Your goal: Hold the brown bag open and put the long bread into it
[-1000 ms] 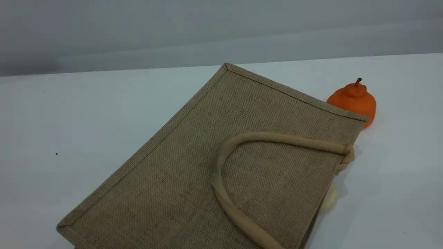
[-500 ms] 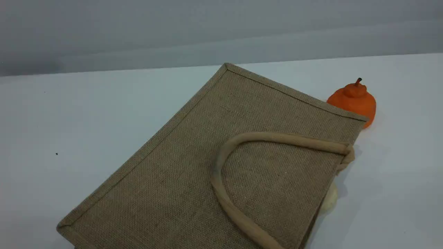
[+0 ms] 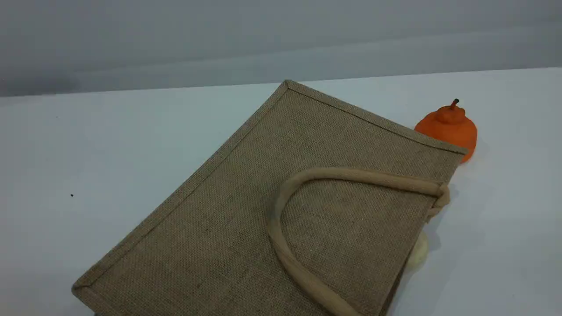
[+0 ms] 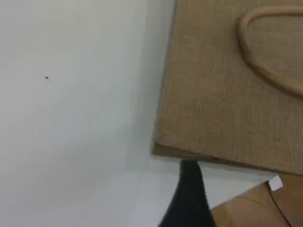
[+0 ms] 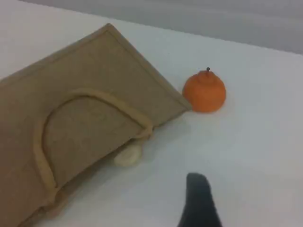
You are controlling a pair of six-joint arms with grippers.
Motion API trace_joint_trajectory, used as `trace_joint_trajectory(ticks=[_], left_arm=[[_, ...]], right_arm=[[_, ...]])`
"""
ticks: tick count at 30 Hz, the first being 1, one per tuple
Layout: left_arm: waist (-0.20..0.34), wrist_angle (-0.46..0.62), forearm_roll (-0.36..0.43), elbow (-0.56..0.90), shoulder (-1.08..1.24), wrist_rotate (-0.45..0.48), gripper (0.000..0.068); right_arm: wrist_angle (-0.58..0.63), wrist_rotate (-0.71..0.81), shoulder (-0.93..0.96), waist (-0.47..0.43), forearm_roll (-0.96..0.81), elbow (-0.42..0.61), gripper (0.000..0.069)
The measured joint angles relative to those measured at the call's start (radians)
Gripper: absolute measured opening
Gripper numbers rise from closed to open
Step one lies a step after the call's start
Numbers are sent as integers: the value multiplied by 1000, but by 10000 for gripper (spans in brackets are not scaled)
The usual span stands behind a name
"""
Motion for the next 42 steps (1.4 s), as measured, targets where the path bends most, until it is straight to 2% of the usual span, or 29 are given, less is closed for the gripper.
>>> trace_joint_trajectory(ticks=[4,11,15,18,25,28,42], left_arm=[[0,3,-1,-1,0,0,514],[0,3,-1,-1,0,0,514],[6,3,-1,-1,0,0,514],[51,3,-1,-1,0,6,514],[289,2,-2,-1,-15,6,514],[349,2,-2,-1,-51,6,514],[352,3,-2,-1,-170,5,514]], right_arm=[[0,0,0,-33,0,0,418],[0,-1,0,-231,0,0,418],[0,0,0,-224,0,0,418],[0,0,0,-195,1,0,418],[0,0,0,-198,1,1,418],[0,0,0,-198,1,1,418],[0,0,0,-197,1,1,418]])
